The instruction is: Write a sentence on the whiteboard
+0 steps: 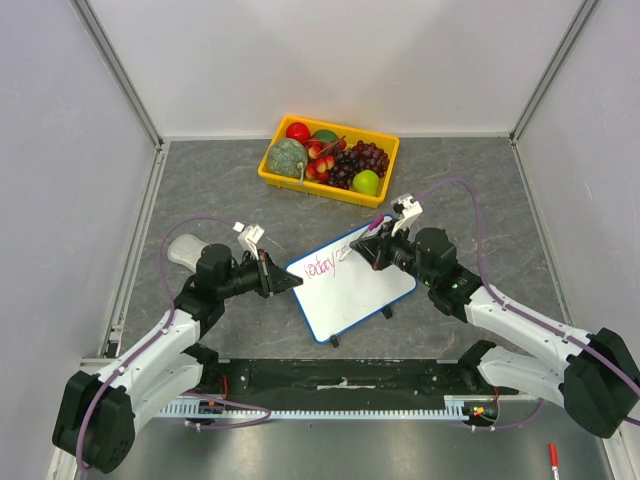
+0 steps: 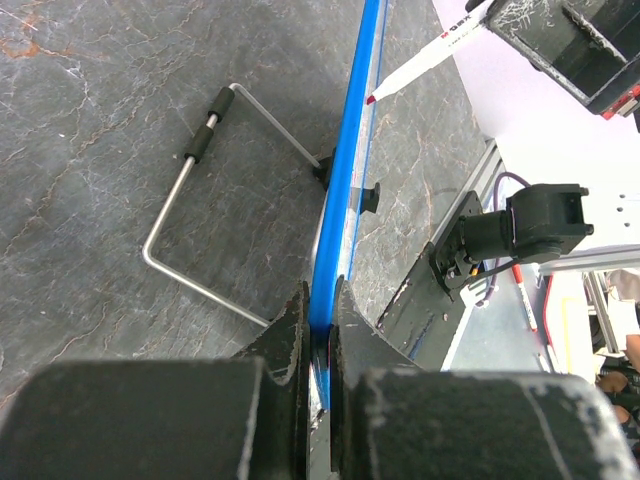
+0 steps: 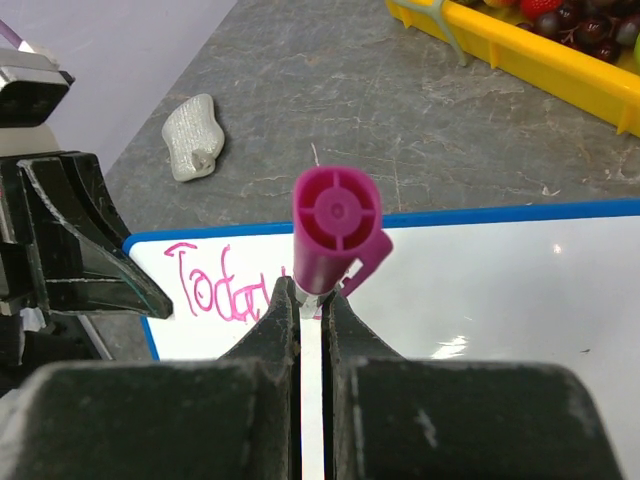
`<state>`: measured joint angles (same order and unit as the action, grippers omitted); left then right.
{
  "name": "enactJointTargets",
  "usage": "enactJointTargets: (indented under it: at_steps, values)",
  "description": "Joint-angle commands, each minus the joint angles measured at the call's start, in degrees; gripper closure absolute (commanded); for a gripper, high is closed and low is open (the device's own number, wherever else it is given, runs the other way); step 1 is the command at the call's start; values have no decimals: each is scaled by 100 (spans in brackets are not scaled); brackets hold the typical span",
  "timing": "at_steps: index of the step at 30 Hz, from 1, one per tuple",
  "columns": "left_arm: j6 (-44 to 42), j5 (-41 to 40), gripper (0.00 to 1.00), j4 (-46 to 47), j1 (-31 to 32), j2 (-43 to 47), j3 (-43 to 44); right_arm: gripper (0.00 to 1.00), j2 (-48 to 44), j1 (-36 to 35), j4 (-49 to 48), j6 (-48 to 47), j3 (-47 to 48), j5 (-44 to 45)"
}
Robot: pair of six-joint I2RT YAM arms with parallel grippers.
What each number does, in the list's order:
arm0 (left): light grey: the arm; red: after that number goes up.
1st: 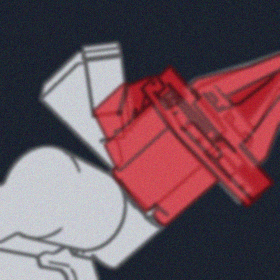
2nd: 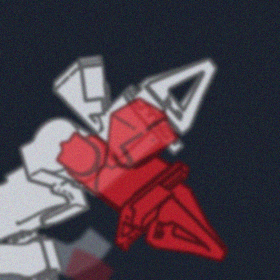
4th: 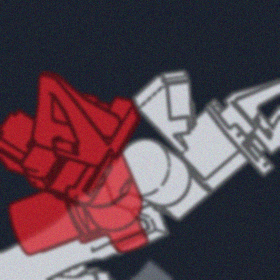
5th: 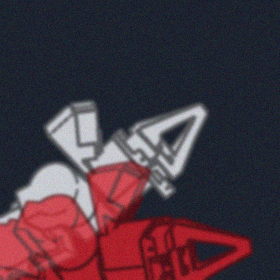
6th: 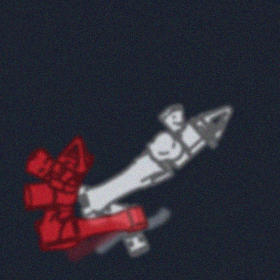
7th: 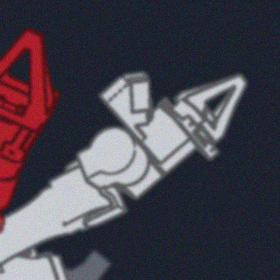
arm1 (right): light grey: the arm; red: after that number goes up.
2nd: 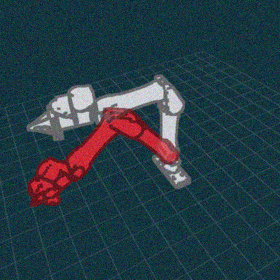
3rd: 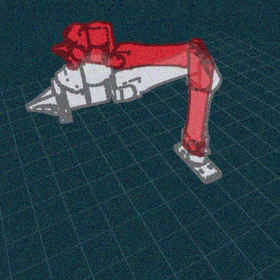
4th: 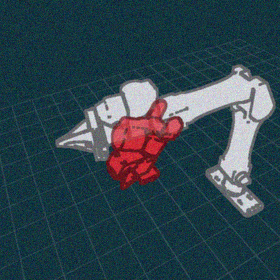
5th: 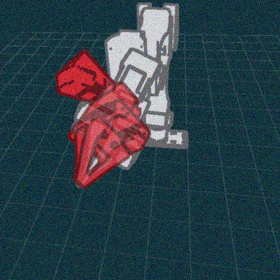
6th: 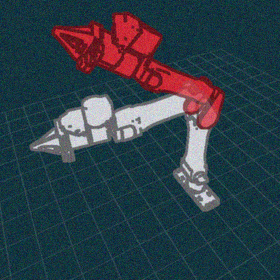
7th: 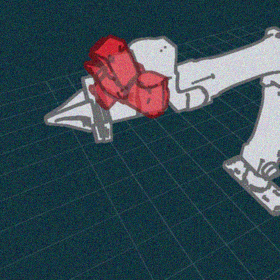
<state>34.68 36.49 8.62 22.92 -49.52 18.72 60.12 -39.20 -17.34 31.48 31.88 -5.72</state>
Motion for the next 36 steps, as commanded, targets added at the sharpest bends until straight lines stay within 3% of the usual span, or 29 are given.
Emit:
enactJointTargets:
  at_steps: [1, 11, 19, 36]
  values:
    - [-796, -485, 98, -792, 81, -146, -70, 100, -70, 18, -375, 358, -24, -35]
    - [-813, -502, 98, -809, 99, -155, -61, 100, -738, 219, 37, 201, 187, 457]
    - [-831, -572, 98, -827, 108, -146, -44, 100, -589, 431, 319, -239, 337, 905]
    - [-805, -590, 98, -827, 143, -93, -61, 100, -159, 431, 29, -195, 363, 818]
